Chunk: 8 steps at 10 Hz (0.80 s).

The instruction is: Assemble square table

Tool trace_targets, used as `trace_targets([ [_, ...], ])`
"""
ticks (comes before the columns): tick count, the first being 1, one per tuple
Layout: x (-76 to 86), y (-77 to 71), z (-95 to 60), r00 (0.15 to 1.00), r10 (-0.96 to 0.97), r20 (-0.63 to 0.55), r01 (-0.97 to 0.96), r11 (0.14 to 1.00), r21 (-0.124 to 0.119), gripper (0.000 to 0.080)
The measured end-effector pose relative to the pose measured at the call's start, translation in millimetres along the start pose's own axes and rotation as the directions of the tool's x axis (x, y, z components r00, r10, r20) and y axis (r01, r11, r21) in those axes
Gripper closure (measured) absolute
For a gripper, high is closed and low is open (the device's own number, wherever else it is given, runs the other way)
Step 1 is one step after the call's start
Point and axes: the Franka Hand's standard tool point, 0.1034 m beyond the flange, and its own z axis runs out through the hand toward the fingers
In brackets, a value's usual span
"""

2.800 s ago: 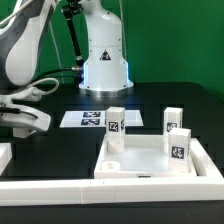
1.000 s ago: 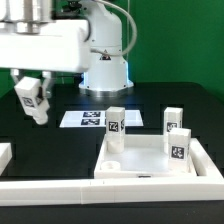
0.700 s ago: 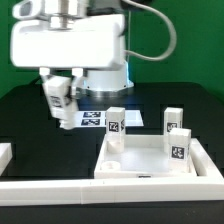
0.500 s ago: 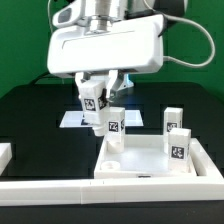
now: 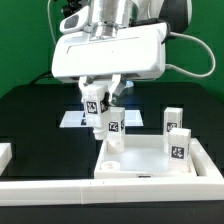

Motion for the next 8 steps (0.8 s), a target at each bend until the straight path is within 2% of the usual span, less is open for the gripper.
trace_targets([
  [3, -2.7, -5.0, 12.1, 0.998, -0.057, -0.003, 0.057, 0.998, -0.017, 0.0509],
  [6, -13.7, -14.6, 15.3, 0.998, -0.066, 0.007, 0.066, 0.998, -0.010, 0.0509],
  [8, -13.2, -20.2, 19.7, 0.997, -0.077, 0.002, 0.077, 0.997, -0.007, 0.0509],
])
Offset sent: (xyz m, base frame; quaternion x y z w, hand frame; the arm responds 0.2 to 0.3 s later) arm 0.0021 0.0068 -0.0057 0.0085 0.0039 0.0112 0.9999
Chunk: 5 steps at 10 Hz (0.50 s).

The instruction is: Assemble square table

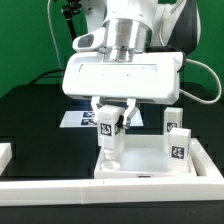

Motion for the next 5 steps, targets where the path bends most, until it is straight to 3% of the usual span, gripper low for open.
trace_targets([
  [5, -0.4, 2.6, 9.7, 1.000, -0.017, -0.006, 0.017, 1.000, -0.012, 0.0509],
])
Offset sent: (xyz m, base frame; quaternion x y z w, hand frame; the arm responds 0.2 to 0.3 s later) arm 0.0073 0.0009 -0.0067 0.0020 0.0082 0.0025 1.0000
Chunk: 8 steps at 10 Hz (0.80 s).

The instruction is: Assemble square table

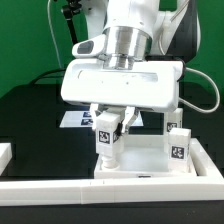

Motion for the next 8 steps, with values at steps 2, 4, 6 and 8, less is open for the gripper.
trace_targets([
  [2, -5.5, -4.6, 1.9, 1.000, -0.009, -0.001, 0.009, 1.000, 0.004, 0.0509],
  [4, -11.6, -5.0, 7.0, 1.000, -0.024, -0.015, 0.025, 1.000, 0.001, 0.0509],
  [6, -15.9, -4.2, 10.7, 0.998, -0.041, -0.049, 0.041, 0.999, 0.002, 0.0509],
  [8, -15.7, -4.7, 11.6, 0.996, -0.054, -0.066, 0.054, 0.999, 0.003, 0.0509],
])
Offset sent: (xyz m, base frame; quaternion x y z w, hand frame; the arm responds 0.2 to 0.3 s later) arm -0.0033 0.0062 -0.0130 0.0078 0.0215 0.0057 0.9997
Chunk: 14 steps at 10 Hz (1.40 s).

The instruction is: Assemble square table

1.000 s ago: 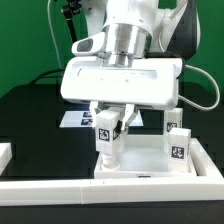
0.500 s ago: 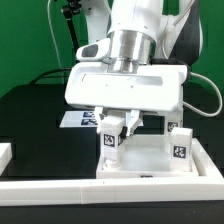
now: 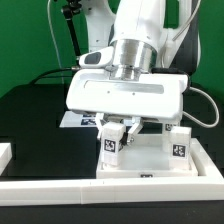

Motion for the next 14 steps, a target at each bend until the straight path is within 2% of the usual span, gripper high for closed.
trace_targets([
  [2, -1.8, 0.1, 1.2, 1.000, -0.017, 0.013, 0.017, 1.000, -0.003, 0.0509],
  [3, -1.9, 0.2, 1.2, 1.000, -0.027, 0.014, 0.027, 1.000, -0.003, 0.0402],
  [4, -2.1, 0.2, 1.4, 0.999, -0.035, 0.014, 0.035, 0.999, -0.003, 0.0252],
  [5, -2.2, 0.3, 1.4, 0.999, -0.043, 0.014, 0.043, 0.999, -0.003, 0.0181],
  [6, -2.2, 0.3, 1.4, 0.999, -0.050, 0.014, 0.050, 0.999, -0.003, 0.0159],
  [11, -1.3, 0.5, 1.1, 0.997, -0.074, 0.020, 0.074, 0.997, -0.003, 0.0150],
  [13, 17.5, 4.8, -13.6, 0.993, -0.071, 0.098, 0.069, 0.997, 0.017, 0.0150],
  [14, 24.0, 9.2, -16.0, 0.988, -0.049, 0.148, 0.046, 0.999, 0.023, 0.0150],
])
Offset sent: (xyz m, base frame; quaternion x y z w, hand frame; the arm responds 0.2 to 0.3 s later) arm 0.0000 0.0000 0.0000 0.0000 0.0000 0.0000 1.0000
